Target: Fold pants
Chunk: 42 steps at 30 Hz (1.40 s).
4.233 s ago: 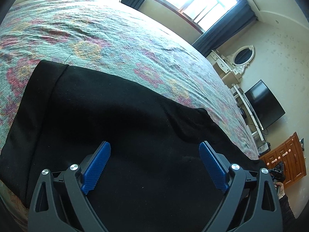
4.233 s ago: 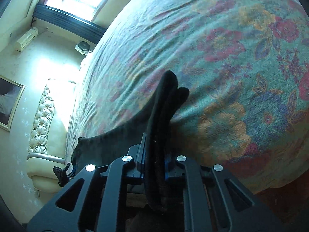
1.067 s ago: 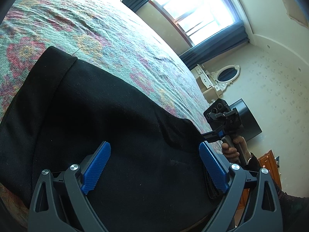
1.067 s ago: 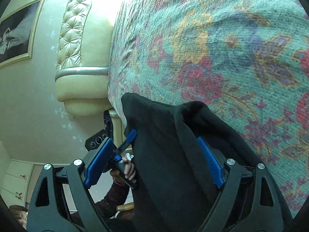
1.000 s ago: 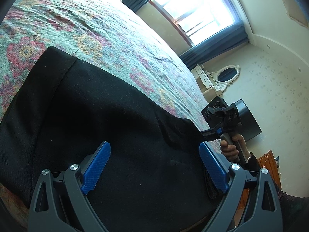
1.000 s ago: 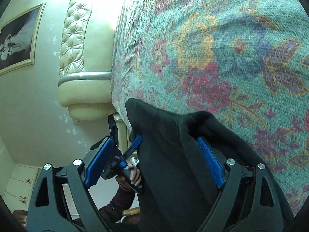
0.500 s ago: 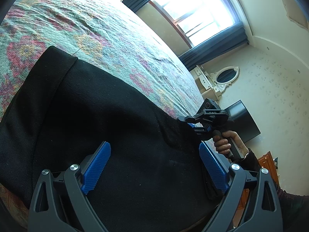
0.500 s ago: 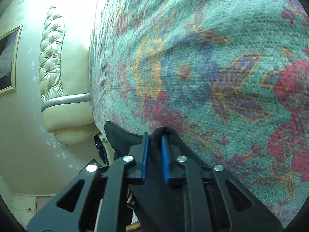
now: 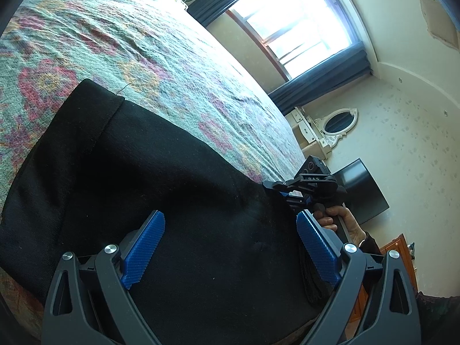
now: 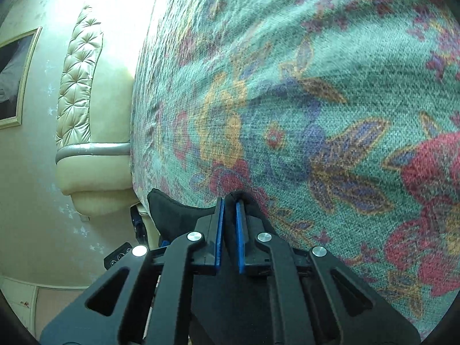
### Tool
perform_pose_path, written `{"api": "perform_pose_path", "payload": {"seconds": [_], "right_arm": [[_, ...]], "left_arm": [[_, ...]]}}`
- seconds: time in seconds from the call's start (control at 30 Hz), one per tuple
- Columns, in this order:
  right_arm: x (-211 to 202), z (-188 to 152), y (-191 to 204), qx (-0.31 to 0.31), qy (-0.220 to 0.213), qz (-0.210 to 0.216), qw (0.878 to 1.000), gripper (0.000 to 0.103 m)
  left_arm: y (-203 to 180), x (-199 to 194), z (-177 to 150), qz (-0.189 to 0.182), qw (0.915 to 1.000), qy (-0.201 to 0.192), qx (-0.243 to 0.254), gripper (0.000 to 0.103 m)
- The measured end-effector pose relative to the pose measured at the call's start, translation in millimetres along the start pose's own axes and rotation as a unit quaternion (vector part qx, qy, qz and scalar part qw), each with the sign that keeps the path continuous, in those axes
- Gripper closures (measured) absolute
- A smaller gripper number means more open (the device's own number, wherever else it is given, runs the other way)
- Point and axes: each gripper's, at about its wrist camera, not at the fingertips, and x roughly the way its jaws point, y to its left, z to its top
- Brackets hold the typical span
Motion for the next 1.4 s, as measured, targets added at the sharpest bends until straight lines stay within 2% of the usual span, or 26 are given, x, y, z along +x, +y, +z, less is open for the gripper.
{"api": "perform_pose_path", "payload": {"seconds": [0.07,0.13,0.2,0.23,0.33,0.4,0.47,0.53,0.63,0.7,0.8,0.9,0.97,1.03,1.13,1.23,1.33,1.4], "right_arm": [[-3,1,-8,0.015,0.004,0.023,1.0,0.096],[-9,-1,-6,0.007,0.01,0.029,1.0,0.093],[-30,-3,-2,-0.007,-0.024,0.02,0.999,0.071],[-46,-3,-2,-0.003,-0.046,0.025,0.999,0.051],[-94,-19,4,-0.026,-0.095,-0.006,0.995,0.049],[-120,-47,12,-0.052,-0.125,-0.06,0.989,0.049],[-142,-87,16,-0.081,-0.162,-0.11,0.977,0.049],[-156,-137,18,-0.117,-0.203,-0.152,0.96,0.049],[-153,-207,9,-0.148,-0.227,-0.188,0.944,0.049],[-141,-240,1,-0.157,-0.231,-0.194,0.94,0.049],[-121,-267,-8,-0.163,-0.236,-0.18,0.941,0.049],[-94,-267,-8,-0.168,-0.197,-0.168,0.951,0.049],[-85,-267,-3,-0.172,-0.199,-0.157,0.952,0.049],[-75,-262,-1,-0.168,-0.183,-0.149,0.957,0.048],[-67,-258,3,-0.166,-0.181,-0.165,0.955,0.046],[-62,-261,12,-0.183,-0.174,-0.198,0.947,0.046],[-58,-267,23,-0.213,-0.16,-0.246,0.932,0.046],[-52,-271,25,-0.227,-0.151,-0.263,0.926,0.045]], "left_arm": [[-3,1,-1,0.002,1.0,0.003,0.002,0.011],[-3,1,-1,0.003,1.0,0.004,0.002,0.011],[-3,1,-2,0.003,1.0,0.004,0.001,0.011],[-3,1,-1,0.004,1.0,0.004,0.001,0.011],[-5,2,-1,0.007,0.9999,0.006,0.004,0.011],[-5,3,-1,0.008,0.9999,0.006,0.005,0.011],[-6,3,-1,0.009,0.9999,0.006,0.006,0.011],[-7,3,-1,0.011,0.9999,0.006,0.008,0.011],[-9,5,-1,0.015,0.9998,0.007,0.011,0.011],[-9,5,-1,0.015,0.9998,0.007,0.011,0.011],[-8,4,-1,0.014,0.9998,0.007,0.01,0.011],[-7,4,-1,0.016,0.9998,0.007,0.012,0.011],[-6,4,-1,0.016,0.9998,0.008,0.012,0.011],[-6,5,0,0.015,0.9998,0.007,0.011,0.011],[-5,5,0,0.015,0.9998,0.007,0.011,0.011],[-5,5,0,0.014,0.9998,0.007,0.01,0.011],[-5,5,1,0.011,0.9999,0.006,0.008,0.011],[-2,4,1,0.008,0.9999,0.005,0.005,0.011]]}}
